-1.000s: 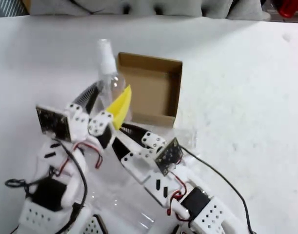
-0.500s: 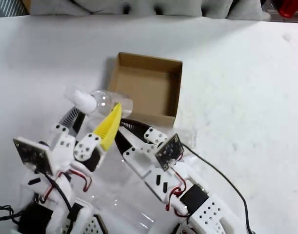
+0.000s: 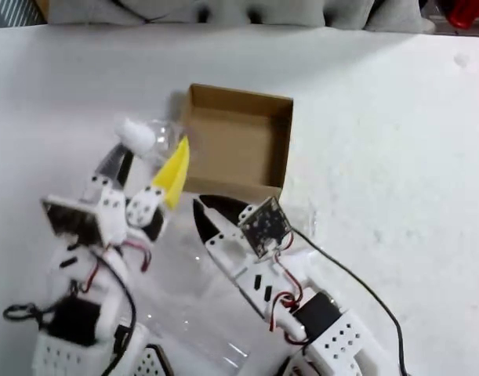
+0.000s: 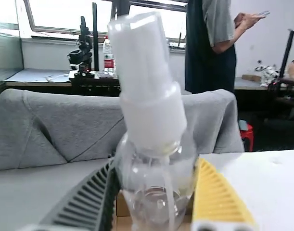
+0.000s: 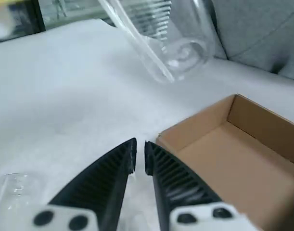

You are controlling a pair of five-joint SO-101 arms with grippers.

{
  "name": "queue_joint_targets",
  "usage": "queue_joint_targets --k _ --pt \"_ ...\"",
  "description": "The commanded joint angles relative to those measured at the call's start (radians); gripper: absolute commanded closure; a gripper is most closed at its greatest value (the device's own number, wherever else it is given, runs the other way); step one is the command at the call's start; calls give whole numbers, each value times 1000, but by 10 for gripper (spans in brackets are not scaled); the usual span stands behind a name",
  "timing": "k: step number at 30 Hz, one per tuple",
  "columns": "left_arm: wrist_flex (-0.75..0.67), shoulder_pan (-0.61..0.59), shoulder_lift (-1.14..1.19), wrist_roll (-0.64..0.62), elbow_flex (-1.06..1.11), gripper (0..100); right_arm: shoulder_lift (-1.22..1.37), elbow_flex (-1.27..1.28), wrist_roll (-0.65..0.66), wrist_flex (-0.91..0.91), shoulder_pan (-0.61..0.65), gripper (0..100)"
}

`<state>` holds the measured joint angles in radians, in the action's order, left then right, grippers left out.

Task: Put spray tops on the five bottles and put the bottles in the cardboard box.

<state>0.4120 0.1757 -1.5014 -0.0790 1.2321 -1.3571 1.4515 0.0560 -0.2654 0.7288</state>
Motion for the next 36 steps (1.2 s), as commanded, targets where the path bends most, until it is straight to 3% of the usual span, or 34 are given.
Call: queue_joint_targets --k 1,4,8,15,21,28,36 --pt "-206 -16 182 25 -18 979 8 -68 6 -1 -30 984" --pt "-282 -16 340 20 -95 979 8 -68 12 -2 -64 984" --pt "-298 -16 549 18 -242 979 8 -74 12 -2 -148 984" --pt "-304 -16 828 18 -446 979 35 -86 14 -21 -173 984" --pt "-373 -13 1003 17 -540 979 305 -215 14 -67 -188 984" --pt "-493 -33 1171 21 -582 979 542 -281 15 50 -272 984" --pt "-601 -85 1300 18 -580 979 615 -387 5 45 -513 984"
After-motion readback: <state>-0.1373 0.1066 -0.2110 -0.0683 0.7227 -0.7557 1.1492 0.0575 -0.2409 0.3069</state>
